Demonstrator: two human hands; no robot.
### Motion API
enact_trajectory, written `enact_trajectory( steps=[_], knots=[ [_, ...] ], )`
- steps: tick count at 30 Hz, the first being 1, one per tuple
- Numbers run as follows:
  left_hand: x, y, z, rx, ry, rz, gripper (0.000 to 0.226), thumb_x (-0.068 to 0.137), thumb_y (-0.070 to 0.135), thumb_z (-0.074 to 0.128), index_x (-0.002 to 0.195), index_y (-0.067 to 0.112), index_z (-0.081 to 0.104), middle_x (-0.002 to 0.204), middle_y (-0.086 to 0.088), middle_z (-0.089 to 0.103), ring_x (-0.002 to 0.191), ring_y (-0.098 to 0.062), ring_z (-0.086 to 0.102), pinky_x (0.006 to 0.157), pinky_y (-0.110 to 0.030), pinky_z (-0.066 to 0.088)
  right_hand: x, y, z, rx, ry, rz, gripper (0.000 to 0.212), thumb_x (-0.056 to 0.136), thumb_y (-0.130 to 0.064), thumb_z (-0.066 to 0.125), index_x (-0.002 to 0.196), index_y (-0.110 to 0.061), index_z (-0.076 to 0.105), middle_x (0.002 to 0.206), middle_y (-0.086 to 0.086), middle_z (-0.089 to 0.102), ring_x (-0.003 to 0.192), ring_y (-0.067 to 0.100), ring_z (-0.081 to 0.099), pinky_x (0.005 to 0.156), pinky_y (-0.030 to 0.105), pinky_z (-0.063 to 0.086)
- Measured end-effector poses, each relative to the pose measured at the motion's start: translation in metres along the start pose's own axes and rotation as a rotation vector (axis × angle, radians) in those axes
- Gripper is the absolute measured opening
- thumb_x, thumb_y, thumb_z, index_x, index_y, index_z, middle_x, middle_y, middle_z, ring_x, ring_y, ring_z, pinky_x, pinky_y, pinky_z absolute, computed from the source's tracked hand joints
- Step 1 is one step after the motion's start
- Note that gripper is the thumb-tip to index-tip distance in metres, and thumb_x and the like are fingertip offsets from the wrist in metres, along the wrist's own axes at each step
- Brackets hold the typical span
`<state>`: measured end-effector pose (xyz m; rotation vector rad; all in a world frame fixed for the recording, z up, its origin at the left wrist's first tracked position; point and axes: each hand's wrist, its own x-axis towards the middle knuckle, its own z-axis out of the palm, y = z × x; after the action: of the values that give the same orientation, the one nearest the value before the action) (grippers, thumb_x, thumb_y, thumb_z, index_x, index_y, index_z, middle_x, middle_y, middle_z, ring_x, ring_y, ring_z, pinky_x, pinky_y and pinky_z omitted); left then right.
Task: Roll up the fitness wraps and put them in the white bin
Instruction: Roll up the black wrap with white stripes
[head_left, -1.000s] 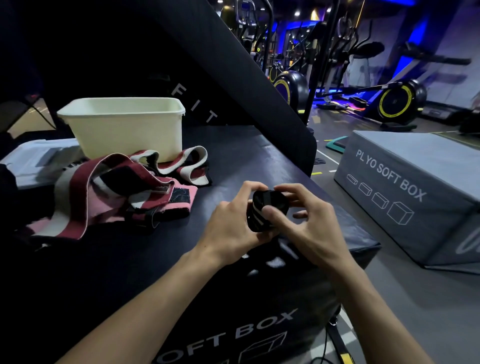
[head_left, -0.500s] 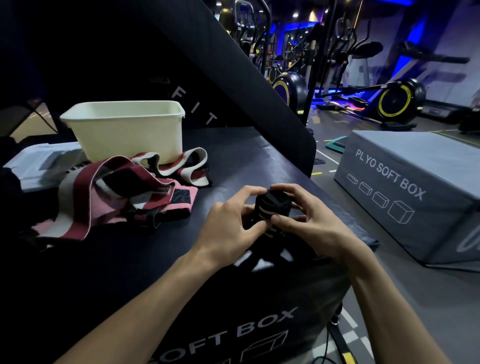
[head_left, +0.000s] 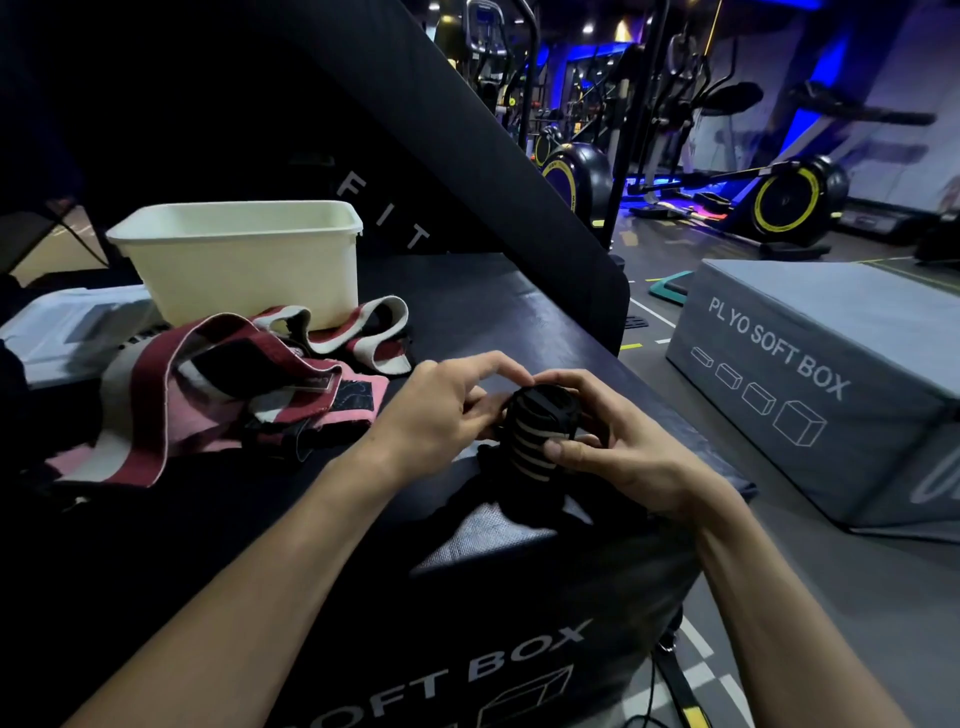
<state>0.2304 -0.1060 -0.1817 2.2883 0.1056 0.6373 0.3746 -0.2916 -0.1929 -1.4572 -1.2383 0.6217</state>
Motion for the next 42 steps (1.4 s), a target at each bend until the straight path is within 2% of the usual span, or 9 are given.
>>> enact_trajectory(
  steps=[3, 6, 10, 17, 23, 26, 29, 37, 42],
  knots=[
    [0.002, 0.000, 0.001, 0.052, 0.037, 0.041, 0.024, 0.100, 0.010, 0.063, 0.111, 0.031, 0.069, 0.065, -0.007, 0.073, 0.068, -0.018, 0.076, 0.071, -0.040, 0.062, 0.000, 0.000, -0.001, 0.001, 0.001, 0.008, 0.056, 0.088, -0.007, 0.073, 0.139, -0.013, 0.050, 0.131, 0.004, 0.062, 0.125, 0.014, 0.059, 0.093, 0.027, 0.051],
    [0.004, 0.001, 0.004, 0.137, 0.082, 0.107, 0.015, 0.100, 0.013, 0.063, 0.106, 0.027, 0.068, 0.055, -0.001, 0.064, 0.057, -0.010, 0.069, 0.061, -0.032, 0.057, 0.000, 0.000, 0.000, -0.003, 0.001, 0.013, 0.056, 0.088, -0.006, 0.073, 0.139, -0.014, 0.050, 0.131, 0.005, 0.062, 0.125, 0.016, 0.059, 0.094, 0.028, 0.052],
    [0.004, 0.004, 0.007, 0.240, 0.167, 0.144, 0.011, 0.099, 0.013, 0.063, 0.104, 0.022, 0.067, 0.047, 0.005, 0.046, 0.042, -0.010, 0.044, 0.046, -0.011, 0.028, 0.000, 0.000, 0.003, 0.005, 0.013, 0.020, 0.056, 0.087, -0.008, 0.073, 0.138, -0.015, 0.051, 0.129, 0.000, 0.064, 0.124, 0.013, 0.060, 0.094, 0.027, 0.051],
    [-0.014, 0.007, 0.005, 0.173, 0.116, 0.084, 0.011, 0.099, 0.014, 0.059, 0.098, 0.025, 0.059, 0.053, 0.010, 0.056, 0.046, -0.007, 0.045, 0.052, -0.014, 0.030, -0.002, 0.002, 0.003, -0.027, 0.077, -0.019, 0.053, 0.087, -0.013, 0.074, 0.136, -0.013, 0.053, 0.129, 0.005, 0.066, 0.127, 0.020, 0.060, 0.106, 0.030, 0.049],
    [-0.038, 0.006, 0.008, 0.154, 0.032, 0.121, 0.011, 0.099, 0.011, 0.064, 0.104, 0.020, 0.066, 0.064, 0.018, 0.058, 0.051, -0.002, 0.047, 0.056, -0.010, 0.034, -0.001, 0.002, 0.006, -0.019, 0.107, -0.022, 0.053, 0.086, -0.012, 0.073, 0.135, -0.012, 0.054, 0.128, 0.005, 0.068, 0.124, 0.018, 0.063, 0.102, 0.030, 0.051],
    [-0.040, 0.007, 0.010, 0.195, 0.025, 0.194, 0.010, 0.098, 0.016, 0.061, 0.104, 0.023, 0.065, 0.077, 0.010, 0.066, 0.066, -0.012, 0.061, 0.064, -0.029, 0.050, -0.002, 0.003, 0.008, -0.045, 0.114, -0.030, 0.052, 0.087, -0.009, 0.074, 0.135, -0.013, 0.054, 0.128, 0.005, 0.067, 0.125, 0.018, 0.063, 0.105, 0.030, 0.050],
    [-0.038, 0.012, 0.013, 0.233, 0.030, 0.192, 0.008, 0.093, 0.025, 0.060, 0.100, 0.026, 0.062, 0.076, 0.005, 0.065, 0.068, -0.019, 0.062, 0.066, -0.040, 0.050, -0.002, 0.004, 0.010, -0.109, 0.144, -0.049, 0.049, 0.091, -0.005, 0.074, 0.134, -0.014, 0.054, 0.127, 0.004, 0.067, 0.123, 0.017, 0.063, 0.103, 0.029, 0.051],
    [-0.036, 0.024, 0.022, 0.216, 0.062, 0.141, 0.015, 0.099, 0.033, 0.058, 0.113, 0.036, 0.056, 0.087, 0.010, 0.069, 0.074, -0.010, 0.062, 0.072, -0.033, 0.050, -0.002, 0.005, 0.011, -0.262, 0.228, -0.093, 0.057, 0.081, -0.029, 0.083, 0.132, -0.022, 0.058, 0.121, -0.007, 0.070, 0.116, 0.012, 0.067, 0.101, 0.036, 0.054],
    [-0.034, 0.033, 0.030, 0.203, 0.109, 0.017, 0.013, 0.102, 0.029, 0.058, 0.111, 0.037, 0.058, 0.086, 0.013, 0.067, 0.075, -0.008, 0.057, 0.071, -0.028, 0.043, 0.000, 0.005, 0.009, -0.308, 0.252, -0.095, 0.056, 0.081, -0.025, 0.087, 0.130, -0.022, 0.060, 0.117, -0.008, 0.072, 0.112, 0.009, 0.068, 0.099, 0.037, 0.055]
  ],
)
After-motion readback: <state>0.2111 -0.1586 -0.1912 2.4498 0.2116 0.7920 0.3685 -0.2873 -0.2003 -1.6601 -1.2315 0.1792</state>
